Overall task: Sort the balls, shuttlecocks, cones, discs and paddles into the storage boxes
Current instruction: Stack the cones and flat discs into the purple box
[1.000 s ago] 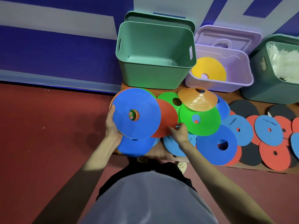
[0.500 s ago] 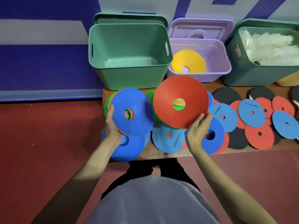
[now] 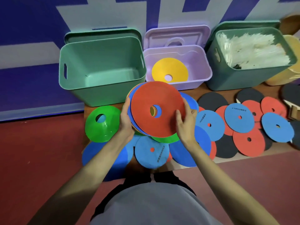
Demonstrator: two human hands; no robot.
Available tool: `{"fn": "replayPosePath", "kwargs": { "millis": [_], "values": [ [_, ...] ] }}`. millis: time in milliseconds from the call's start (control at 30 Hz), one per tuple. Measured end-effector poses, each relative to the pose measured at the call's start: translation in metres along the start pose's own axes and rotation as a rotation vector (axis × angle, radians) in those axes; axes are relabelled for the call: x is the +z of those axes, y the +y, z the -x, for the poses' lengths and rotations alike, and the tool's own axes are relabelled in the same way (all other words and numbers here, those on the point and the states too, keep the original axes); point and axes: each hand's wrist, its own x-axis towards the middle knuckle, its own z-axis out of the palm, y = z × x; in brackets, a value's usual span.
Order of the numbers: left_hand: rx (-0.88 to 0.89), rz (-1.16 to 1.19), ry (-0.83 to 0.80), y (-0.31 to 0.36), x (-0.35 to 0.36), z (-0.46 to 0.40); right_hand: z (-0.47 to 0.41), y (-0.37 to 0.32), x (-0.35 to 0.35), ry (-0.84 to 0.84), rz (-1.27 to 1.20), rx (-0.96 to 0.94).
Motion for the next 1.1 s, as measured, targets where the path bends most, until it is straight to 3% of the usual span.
{"fn": "replayPosePath", "kwargs": {
  "millis": [200,500,600,833,1100],
  "values": [
    [0.01,0.012,-0.019,-0.005,0.067,-0.033,-0.065,0.014,-0.035,-0.127,-0.082,0.003],
    [0.012,-0.063,-0.002,0.009,0.144,-0.093,-0.176,0.021,-0.053,-0.154,0.008,0.018],
    [-0.02,-0.233,0.019,0.022,0.155,-0.12,-0.216,0.022,-0.048,-0.132,0.038,-0.053],
    [0.131,-0.794,0.25,0.027,0.151,-0.201,-0.288,0.033,-0.024,-0.152,0.104,-0.08],
    [0.097,-1.028,0.351,0.003,0.134,-0.247,-0.309,0.061,0.002,-0.375,0.216,-0.077]
  ]
}}
